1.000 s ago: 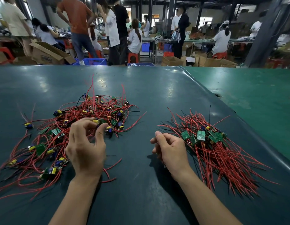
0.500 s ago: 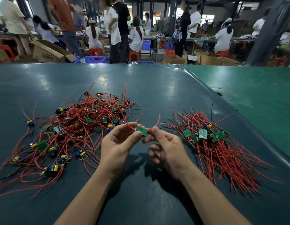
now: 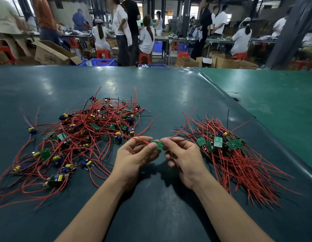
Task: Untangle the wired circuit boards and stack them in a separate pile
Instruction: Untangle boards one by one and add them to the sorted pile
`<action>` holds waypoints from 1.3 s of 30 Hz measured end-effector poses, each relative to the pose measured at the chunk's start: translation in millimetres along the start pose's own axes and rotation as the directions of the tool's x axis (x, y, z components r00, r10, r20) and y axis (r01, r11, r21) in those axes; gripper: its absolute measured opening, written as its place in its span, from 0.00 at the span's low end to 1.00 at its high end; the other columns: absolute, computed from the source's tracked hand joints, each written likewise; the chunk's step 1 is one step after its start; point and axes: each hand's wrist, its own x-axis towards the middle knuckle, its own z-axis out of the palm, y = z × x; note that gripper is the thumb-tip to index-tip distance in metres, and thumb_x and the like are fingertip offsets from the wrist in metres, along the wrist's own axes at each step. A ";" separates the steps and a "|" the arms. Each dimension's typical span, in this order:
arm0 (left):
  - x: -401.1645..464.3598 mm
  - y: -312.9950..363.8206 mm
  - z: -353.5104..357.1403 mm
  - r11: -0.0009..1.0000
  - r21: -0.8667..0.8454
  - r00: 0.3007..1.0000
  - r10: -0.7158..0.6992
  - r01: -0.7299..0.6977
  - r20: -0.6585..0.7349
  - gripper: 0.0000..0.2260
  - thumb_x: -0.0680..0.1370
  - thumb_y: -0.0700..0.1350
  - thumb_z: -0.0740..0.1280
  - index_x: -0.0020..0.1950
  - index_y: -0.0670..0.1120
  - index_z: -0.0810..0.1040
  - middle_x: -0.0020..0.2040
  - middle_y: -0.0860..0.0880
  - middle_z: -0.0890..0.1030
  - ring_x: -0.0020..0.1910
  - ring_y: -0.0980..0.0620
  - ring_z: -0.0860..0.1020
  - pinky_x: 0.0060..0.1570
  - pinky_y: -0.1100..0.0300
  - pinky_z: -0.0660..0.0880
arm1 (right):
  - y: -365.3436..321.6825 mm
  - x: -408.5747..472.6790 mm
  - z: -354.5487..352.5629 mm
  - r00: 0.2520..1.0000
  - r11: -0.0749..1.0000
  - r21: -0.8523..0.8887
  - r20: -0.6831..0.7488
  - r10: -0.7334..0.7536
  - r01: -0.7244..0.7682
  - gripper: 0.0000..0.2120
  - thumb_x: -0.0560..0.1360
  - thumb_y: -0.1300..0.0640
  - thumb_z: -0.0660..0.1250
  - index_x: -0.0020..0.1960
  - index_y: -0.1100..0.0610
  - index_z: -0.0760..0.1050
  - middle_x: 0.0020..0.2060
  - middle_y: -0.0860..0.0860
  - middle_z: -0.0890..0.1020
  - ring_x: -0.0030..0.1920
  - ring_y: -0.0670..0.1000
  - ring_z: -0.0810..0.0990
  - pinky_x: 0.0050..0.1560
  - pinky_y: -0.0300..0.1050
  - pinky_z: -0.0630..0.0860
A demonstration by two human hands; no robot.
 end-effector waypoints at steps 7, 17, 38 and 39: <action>0.1 0.6 1.2 1.000 0.025 1.000 0.010 -0.010 0.012 0.15 0.61 0.56 0.77 0.35 0.45 0.82 0.31 0.47 0.79 0.26 0.54 0.72 0.27 0.65 0.71 | -1.2 -2.1 -1.3 0.986 0.997 0.078 0.161 -0.030 0.017 0.05 0.65 0.60 0.73 0.40 0.57 0.83 0.33 0.53 0.81 0.27 0.47 0.75 0.21 0.35 0.67; -2.0 -1.1 2.1 0.997 0.050 0.993 0.055 -0.060 0.104 0.04 0.68 0.44 0.72 0.39 0.44 0.84 0.33 0.46 0.79 0.28 0.52 0.76 0.31 0.64 0.75 | 3.9 0.5 -1.1 0.996 0.995 -0.045 -0.007 -0.086 0.085 0.06 0.66 0.56 0.76 0.33 0.56 0.83 0.29 0.53 0.81 0.23 0.46 0.73 0.21 0.35 0.65; 5.8 8.4 -2.8 0.985 -0.081 0.977 0.137 -0.152 -0.161 0.06 0.72 0.40 0.70 0.35 0.47 0.79 0.28 0.51 0.74 0.25 0.57 0.71 0.26 0.67 0.69 | -8.7 17.2 -25.0 0.715 0.899 -0.106 -0.569 -0.406 0.426 0.12 0.79 0.55 0.68 0.37 0.53 0.82 0.27 0.46 0.78 0.22 0.44 0.67 0.23 0.38 0.62; 8.0 10.2 -6.3 0.978 -0.122 0.967 0.143 -0.172 -0.213 0.07 0.75 0.39 0.69 0.36 0.46 0.77 0.28 0.52 0.73 0.26 0.58 0.70 0.26 0.67 0.69 | -11.2 17.2 -27.7 0.709 0.897 -0.086 -0.582 -0.398 0.433 0.12 0.79 0.55 0.67 0.38 0.54 0.81 0.29 0.46 0.79 0.22 0.44 0.68 0.24 0.38 0.62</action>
